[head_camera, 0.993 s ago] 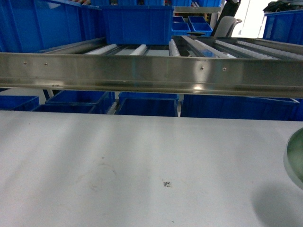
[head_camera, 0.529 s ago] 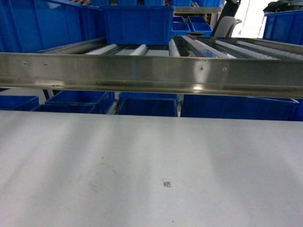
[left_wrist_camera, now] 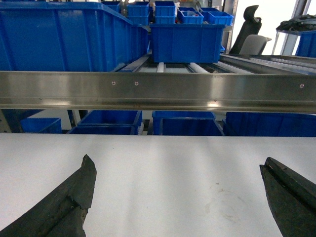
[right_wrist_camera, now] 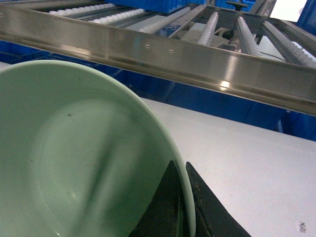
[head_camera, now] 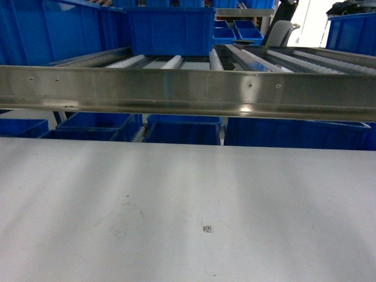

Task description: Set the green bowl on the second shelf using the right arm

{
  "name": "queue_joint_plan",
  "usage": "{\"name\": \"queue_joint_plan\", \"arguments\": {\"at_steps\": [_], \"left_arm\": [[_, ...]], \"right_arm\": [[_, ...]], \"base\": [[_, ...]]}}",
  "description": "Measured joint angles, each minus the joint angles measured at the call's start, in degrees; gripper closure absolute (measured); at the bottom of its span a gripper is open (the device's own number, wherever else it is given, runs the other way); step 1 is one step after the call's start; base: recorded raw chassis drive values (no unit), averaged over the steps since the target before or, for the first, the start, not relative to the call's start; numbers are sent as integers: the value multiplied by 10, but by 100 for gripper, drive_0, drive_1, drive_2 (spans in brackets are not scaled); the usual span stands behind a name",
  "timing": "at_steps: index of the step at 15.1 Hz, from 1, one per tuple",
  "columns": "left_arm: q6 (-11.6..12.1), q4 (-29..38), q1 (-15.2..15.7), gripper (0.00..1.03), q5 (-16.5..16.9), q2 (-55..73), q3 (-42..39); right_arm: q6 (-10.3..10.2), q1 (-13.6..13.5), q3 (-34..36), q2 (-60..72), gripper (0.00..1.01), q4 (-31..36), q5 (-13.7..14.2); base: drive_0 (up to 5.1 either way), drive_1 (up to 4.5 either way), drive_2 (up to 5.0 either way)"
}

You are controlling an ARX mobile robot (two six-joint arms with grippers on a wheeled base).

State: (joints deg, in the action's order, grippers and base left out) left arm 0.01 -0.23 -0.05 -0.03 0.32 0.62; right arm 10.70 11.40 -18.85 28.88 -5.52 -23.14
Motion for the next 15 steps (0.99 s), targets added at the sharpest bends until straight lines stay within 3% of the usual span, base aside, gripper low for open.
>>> {"name": "queue_joint_plan", "arguments": {"at_steps": [1,2,4,5,9,15], "left_arm": [[0,0,0,5,0,0,0],[0,0,0,5,0,0,0],[0,0,0,5,0,0,0],[0,0,0,5,0,0,0],[0,0,0,5,0,0,0],[0,0,0,5,0,0,0]], "right_arm": [[-35,-49,16,-46,99,-23,52],[-46,-42,30,-94,99,-44,72],[-49,-55,63,-162,99,-80,98],[-49,-74,73,-184,99,-79,122],[-49,-76,71,-188,99,-75,127],[-49,-76,71,-188,99,-75,128]], "base": [[0,0,0],[0,0,0],[0,0,0],[0,0,0],[0,0,0],[-483,257,257]]}}
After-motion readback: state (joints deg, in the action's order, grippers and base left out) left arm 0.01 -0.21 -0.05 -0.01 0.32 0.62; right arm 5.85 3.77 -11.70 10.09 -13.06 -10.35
